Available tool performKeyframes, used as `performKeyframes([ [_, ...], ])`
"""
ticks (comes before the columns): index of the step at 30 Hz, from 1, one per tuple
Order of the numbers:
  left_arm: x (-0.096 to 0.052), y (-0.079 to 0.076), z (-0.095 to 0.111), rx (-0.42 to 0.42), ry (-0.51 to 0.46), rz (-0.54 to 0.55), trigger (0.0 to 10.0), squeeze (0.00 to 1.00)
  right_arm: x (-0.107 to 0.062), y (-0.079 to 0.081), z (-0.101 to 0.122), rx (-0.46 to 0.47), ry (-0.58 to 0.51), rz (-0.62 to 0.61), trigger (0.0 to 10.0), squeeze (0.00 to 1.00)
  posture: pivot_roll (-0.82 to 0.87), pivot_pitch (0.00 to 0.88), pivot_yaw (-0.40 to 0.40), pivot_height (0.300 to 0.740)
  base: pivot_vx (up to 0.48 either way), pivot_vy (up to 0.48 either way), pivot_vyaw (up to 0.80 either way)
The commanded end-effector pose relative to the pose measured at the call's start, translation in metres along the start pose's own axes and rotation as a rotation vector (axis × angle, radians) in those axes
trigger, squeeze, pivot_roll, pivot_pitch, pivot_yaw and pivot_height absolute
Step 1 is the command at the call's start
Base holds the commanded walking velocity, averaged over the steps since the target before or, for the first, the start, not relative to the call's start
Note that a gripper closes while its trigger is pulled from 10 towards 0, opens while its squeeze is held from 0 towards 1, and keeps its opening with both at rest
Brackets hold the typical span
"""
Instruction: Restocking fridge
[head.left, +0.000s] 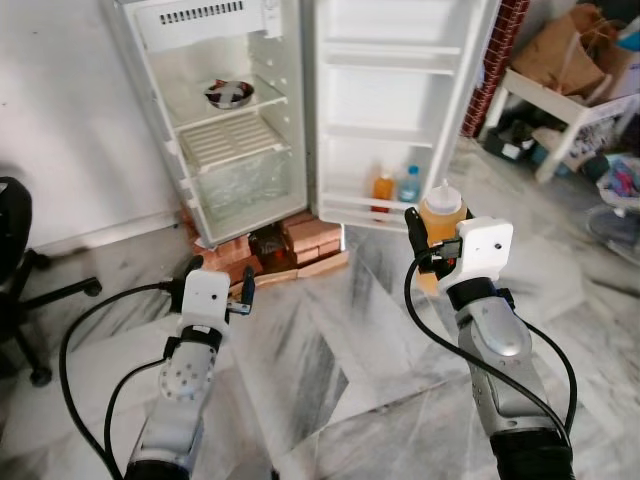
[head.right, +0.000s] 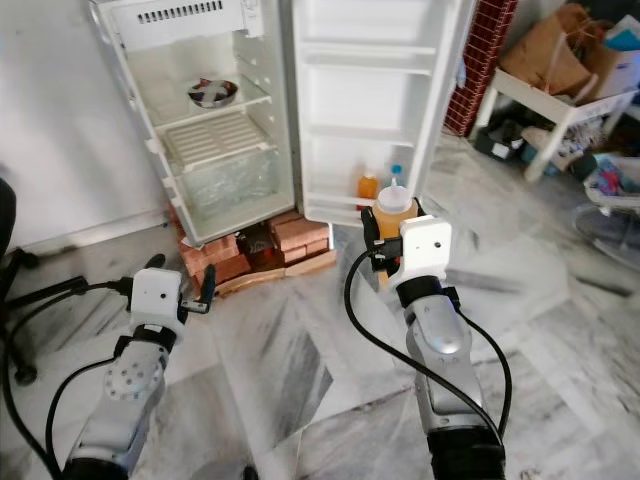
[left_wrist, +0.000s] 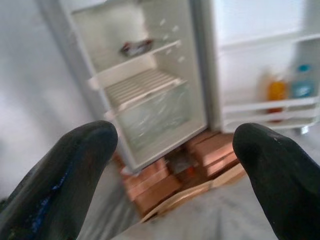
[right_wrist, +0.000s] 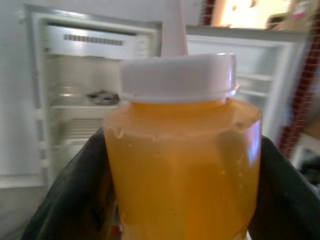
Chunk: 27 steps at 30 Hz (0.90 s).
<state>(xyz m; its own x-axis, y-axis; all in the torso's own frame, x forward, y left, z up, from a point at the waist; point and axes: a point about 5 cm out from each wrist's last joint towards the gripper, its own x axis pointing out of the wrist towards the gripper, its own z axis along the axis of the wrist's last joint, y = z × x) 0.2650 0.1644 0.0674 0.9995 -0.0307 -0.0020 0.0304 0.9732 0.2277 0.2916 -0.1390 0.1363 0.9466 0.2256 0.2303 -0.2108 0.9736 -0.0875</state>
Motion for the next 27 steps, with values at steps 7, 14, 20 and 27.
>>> performKeyframes([
  [7,0.0032,-0.002,0.004,-0.003,-0.013,0.011,10.0,0.0,-0.0013,0.0019,0.0016,-0.02,-0.021,0.025,10.0,0.0,0.1,0.062,-0.016,0.74,0.462,0.0,0.57],
  [14,0.0044,-0.0014,0.0041,0.004,-0.012,0.016,10.0,0.0,-0.0012,0.0029,0.0004,-0.023,-0.019,0.033,10.0,0.0,0.1,0.061,-0.016,0.74,0.48,0.0,0.56],
  [20,0.0043,-0.0008,0.0026,0.006,-0.004,0.019,10.0,0.0,-0.0012,0.0044,-0.0001,-0.028,-0.021,0.049,10.0,0.0,0.1,0.06,-0.016,0.74,0.48,0.0,0.46],
  [27,0.0059,-0.0015,0.003,0.006,-0.004,0.018,10.0,0.0,0.0001,0.0046,-0.0005,-0.026,-0.02,0.047,10.0,0.0,0.1,0.055,-0.015,0.74,0.48,0.0,0.0],
])
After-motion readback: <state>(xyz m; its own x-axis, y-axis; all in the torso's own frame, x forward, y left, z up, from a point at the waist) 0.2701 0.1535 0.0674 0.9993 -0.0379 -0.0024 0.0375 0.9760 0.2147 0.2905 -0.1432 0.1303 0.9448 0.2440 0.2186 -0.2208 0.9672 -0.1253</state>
